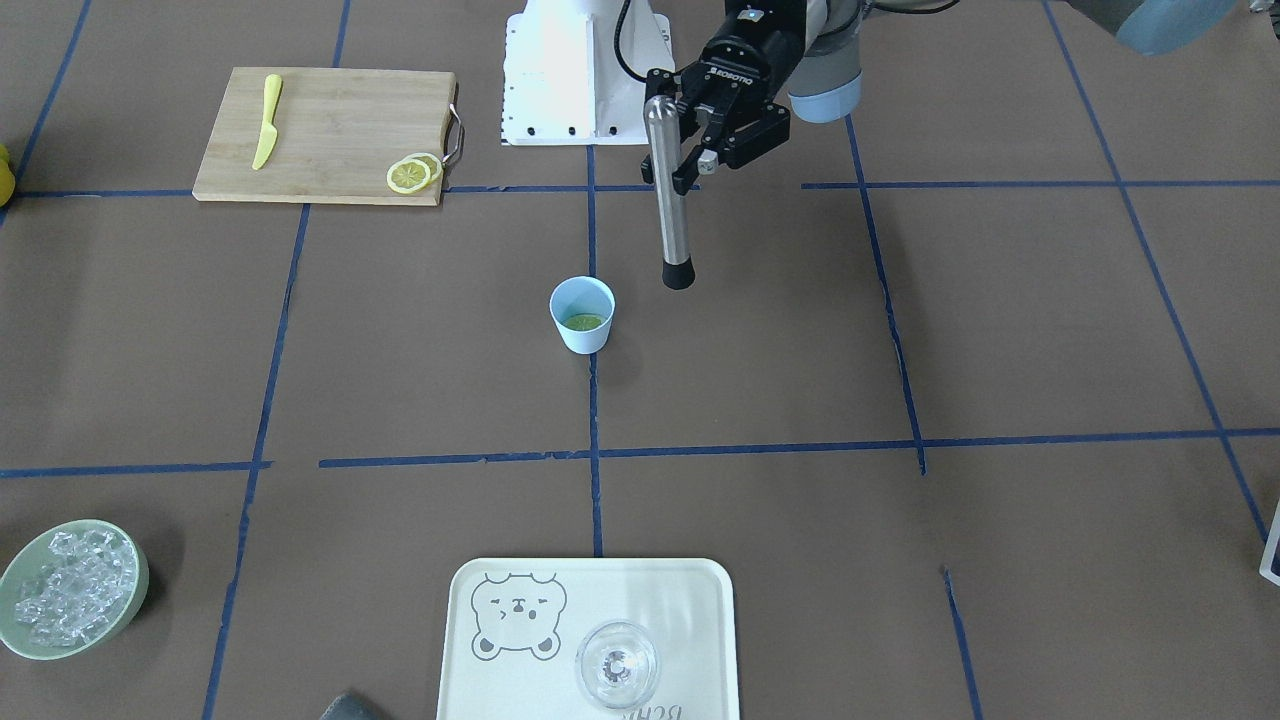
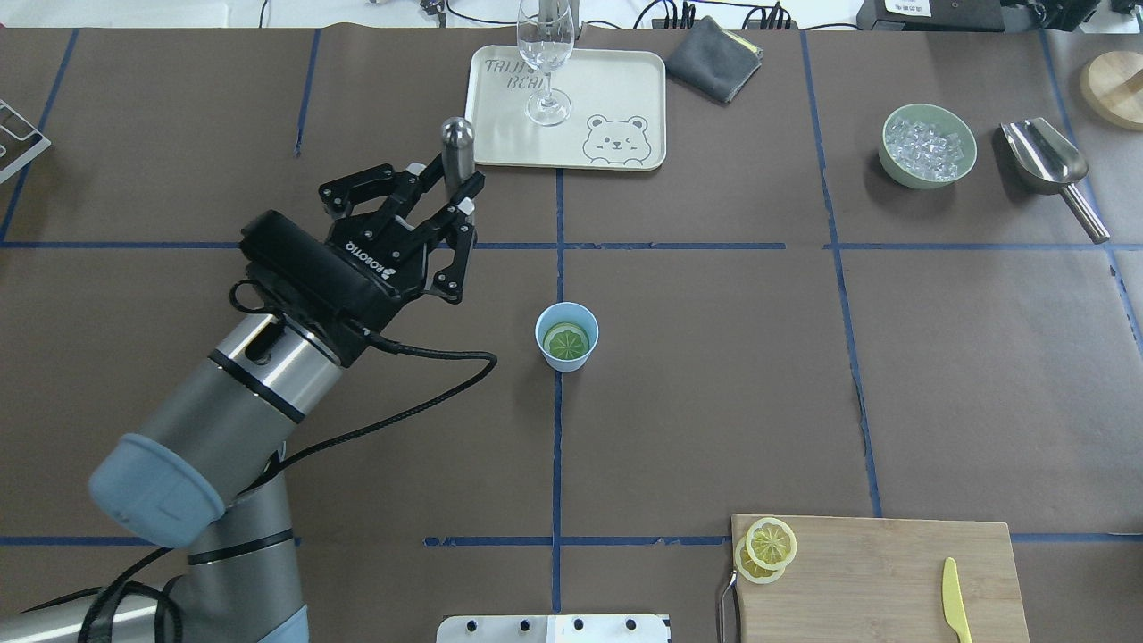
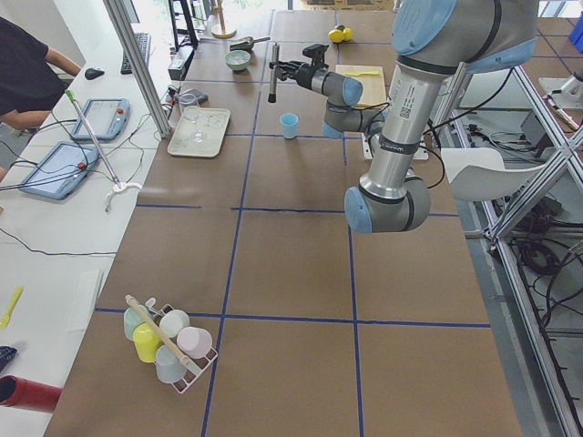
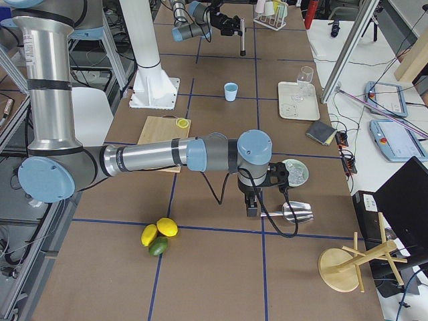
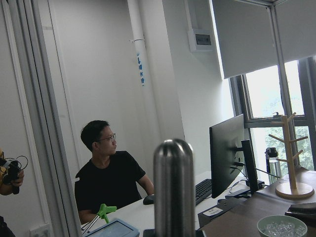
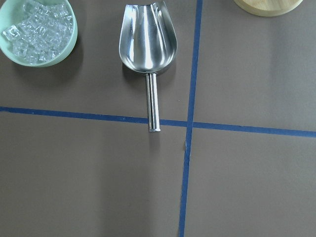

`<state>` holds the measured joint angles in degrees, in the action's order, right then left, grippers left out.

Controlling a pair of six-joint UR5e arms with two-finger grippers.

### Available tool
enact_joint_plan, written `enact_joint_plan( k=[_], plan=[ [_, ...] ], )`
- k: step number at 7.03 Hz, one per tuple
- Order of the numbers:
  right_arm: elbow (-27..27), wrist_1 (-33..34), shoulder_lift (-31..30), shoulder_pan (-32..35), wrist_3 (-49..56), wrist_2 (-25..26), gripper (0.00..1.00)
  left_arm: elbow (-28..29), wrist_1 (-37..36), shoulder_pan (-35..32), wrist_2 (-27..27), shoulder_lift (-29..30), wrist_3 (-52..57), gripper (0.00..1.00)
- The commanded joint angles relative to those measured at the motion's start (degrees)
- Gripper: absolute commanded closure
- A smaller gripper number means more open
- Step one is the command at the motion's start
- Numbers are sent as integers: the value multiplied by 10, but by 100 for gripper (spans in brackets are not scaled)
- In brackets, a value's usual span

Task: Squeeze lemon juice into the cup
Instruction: 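Lift the muddler out of the cup and carry it back, then lower the steel muddler upright onto the table with the left gripper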

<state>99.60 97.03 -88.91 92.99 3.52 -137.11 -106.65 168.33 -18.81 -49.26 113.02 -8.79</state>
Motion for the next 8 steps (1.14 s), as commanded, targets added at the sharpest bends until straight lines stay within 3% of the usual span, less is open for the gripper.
enact_joint_plan(
  k=[1,3,5,6,7,8],
  plan=[
    [1,0,-1,0,0,0,0,-65,-1,0,-3,-95,-21,100],
    [1,0,-6,0,1,0,0,-103,-2,8,-3,-160,-30,100],
    [2,-1,-8,0,3,1,0,-131,-32,11,-39,-170,-102,100],
    [2,-1,-8,0,3,1,0,-195,-110,10,-89,-170,-138,100],
    [2,-1,-10,0,3,1,0,-266,-237,9,-128,-170,-184,100],
    [5,0,-10,0,3,2,0,-295,-317,8,-151,-170,-212,100]
  ],
)
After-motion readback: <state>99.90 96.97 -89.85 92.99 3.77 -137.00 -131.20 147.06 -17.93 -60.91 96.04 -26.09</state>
